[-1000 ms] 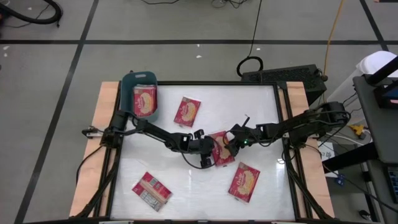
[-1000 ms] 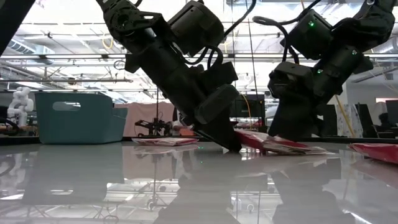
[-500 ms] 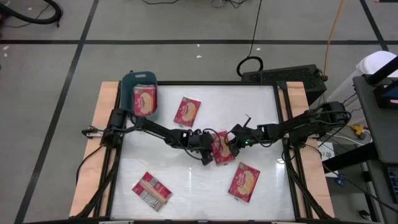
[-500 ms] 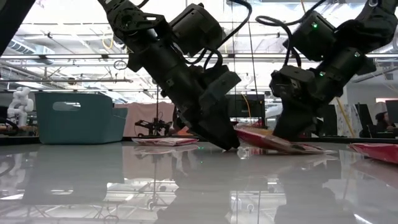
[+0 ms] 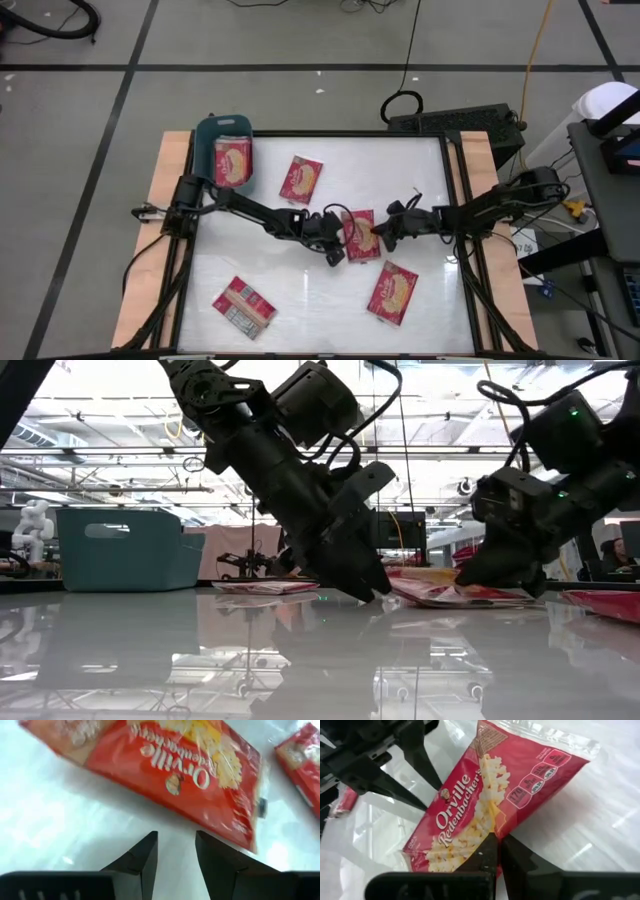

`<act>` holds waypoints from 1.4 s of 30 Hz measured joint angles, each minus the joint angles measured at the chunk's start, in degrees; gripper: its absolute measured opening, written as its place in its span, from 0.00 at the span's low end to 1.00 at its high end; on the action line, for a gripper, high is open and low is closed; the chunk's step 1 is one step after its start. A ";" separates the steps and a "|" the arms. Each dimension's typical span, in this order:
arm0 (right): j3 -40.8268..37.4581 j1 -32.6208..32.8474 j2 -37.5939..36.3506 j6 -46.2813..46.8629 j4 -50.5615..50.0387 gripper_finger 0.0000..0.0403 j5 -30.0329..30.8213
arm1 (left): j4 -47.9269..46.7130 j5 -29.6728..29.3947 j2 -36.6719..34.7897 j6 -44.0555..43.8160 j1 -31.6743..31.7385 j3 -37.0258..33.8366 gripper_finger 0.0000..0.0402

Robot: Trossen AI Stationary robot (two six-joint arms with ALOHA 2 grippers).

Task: Sort popcorn bags into baskets
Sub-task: Stack the red popcorn bag on top of the other red popcorn bag into the blue bin

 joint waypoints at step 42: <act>-0.62 0.43 0.12 -3.12 1.82 0.02 -0.67 | 16.97 -4.79 3.82 -23.87 1.21 -0.08 0.07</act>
